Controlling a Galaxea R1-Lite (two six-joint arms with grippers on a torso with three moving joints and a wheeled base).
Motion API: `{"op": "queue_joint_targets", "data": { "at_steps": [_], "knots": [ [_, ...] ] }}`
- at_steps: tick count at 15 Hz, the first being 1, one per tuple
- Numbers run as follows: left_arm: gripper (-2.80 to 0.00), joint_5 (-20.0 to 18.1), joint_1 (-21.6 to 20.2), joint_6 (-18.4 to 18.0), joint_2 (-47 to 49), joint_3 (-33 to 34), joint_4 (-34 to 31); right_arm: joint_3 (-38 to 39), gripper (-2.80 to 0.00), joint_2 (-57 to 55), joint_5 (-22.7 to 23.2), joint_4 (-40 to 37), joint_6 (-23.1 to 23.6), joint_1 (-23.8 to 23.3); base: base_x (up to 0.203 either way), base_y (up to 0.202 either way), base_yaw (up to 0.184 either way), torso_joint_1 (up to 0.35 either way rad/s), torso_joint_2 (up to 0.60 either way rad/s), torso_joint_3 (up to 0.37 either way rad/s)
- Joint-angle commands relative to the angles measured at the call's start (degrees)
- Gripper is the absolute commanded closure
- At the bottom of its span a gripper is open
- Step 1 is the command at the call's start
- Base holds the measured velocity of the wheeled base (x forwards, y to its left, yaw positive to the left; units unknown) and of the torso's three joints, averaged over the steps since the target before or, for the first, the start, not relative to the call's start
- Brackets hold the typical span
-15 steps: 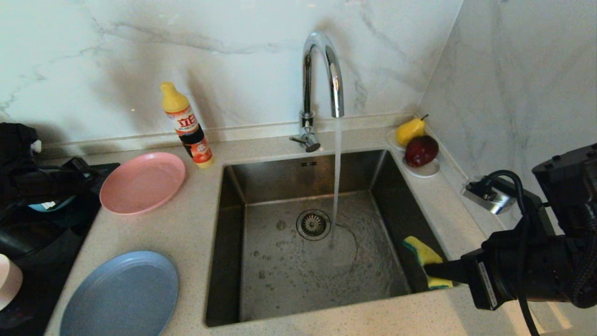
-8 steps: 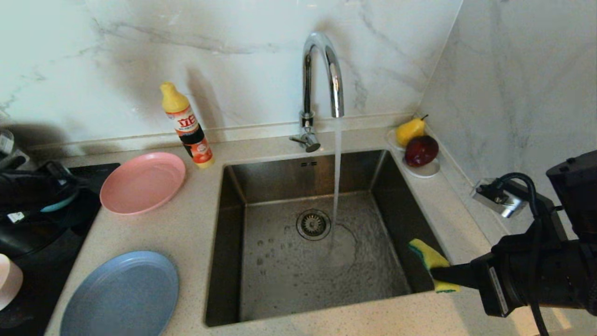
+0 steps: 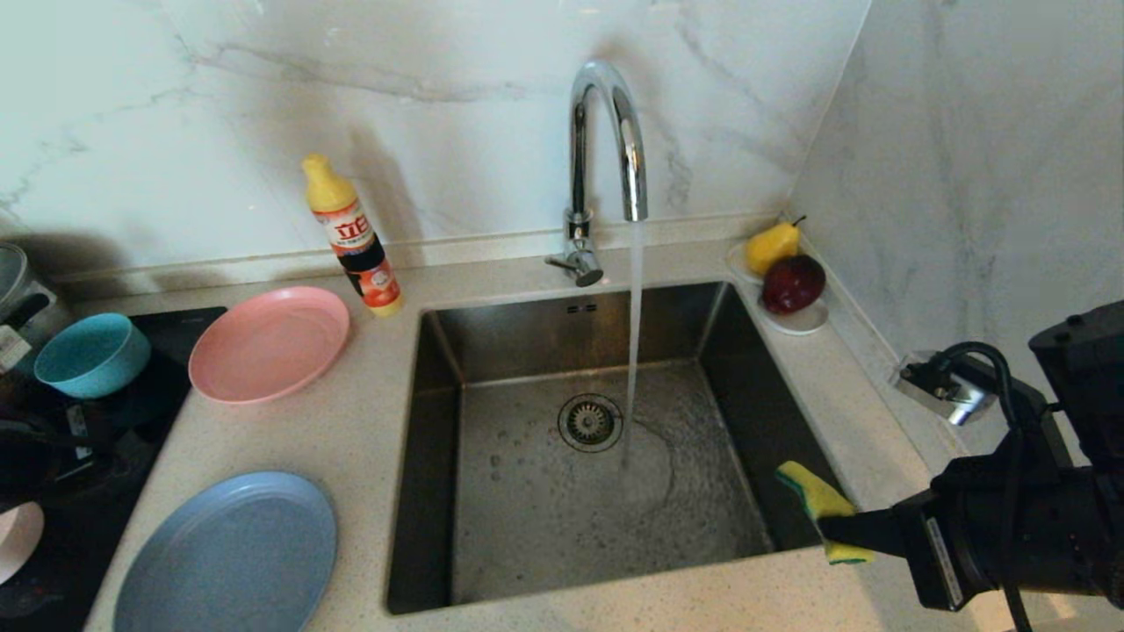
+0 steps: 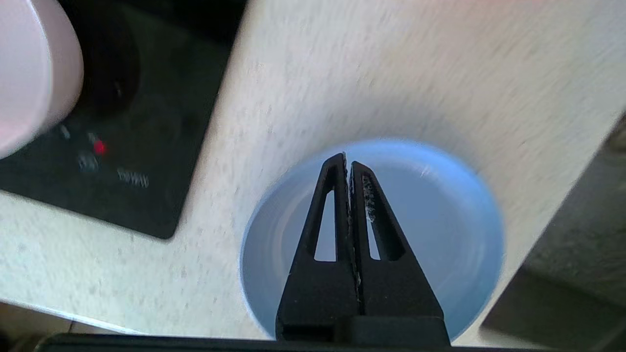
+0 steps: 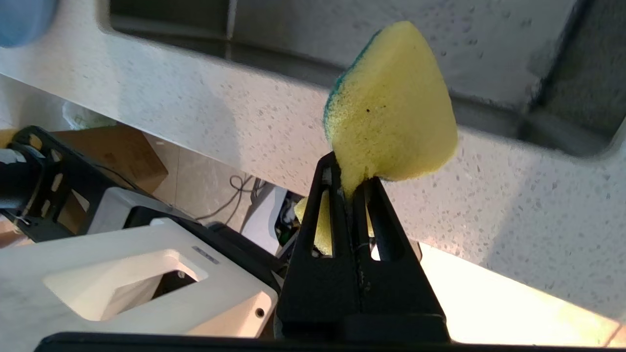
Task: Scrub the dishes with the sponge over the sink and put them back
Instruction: Wash the plate
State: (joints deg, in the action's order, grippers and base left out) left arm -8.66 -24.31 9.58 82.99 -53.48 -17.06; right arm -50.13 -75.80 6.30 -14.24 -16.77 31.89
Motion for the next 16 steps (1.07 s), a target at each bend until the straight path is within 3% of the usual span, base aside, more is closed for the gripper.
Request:
{"op": "queue_joint_targets", "data": {
  "at_steps": [1, 16],
  "knots": [
    [-2.8, -0.04, -0.12, -0.4, 2.62, 2.2, 0.15, 0.83, 0.0, -0.14, 0.03, 0.0, -0.1, -0.1, 0.0, 0.0, 0.0, 0.0, 0.0, 0.0],
    [-2.8, -1.29, -0.65, -0.39, 12.76, 6.99, 3.7, 2.34, 0.0, -1.12, 0.11, 0.09, -0.1, -0.51, 0.0, 0.0, 0.0, 0.0, 0.0, 0.0]
  ]
}}
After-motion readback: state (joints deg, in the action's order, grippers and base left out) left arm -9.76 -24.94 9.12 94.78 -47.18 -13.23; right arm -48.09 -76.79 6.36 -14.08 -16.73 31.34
